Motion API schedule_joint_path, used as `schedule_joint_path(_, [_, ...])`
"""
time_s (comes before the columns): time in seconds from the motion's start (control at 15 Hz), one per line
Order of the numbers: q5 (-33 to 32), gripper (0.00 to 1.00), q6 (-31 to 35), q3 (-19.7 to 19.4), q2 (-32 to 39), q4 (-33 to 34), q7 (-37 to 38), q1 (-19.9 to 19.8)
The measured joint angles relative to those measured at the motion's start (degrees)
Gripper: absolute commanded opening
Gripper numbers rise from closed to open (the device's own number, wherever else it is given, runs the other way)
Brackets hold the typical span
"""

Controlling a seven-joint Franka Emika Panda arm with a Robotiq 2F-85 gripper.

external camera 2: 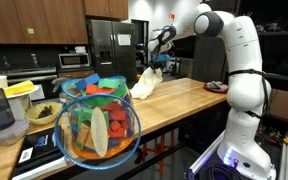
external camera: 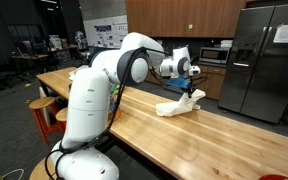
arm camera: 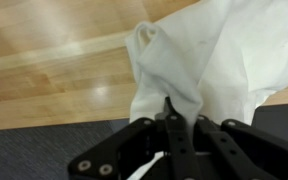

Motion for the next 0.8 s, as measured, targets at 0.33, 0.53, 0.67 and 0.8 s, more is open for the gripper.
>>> schedule_joint_path(0.33, [-7.0,0.01,0.0,3.3,-0.2,-1.4,2.5,8.2])
schedule_joint_path(0.53, [-10.5,0.01,0.6,5.1,-1.4,-5.0,3.2,11.9])
schedule_joint_path(0.67, [-13.2,0.01,1.3,5.9,-3.0,-9.3,3.2,13.2])
schedule_joint_path(0.8, [-15.6,0.01,2.3,6.0,-5.0,-15.3,3.1,13.4])
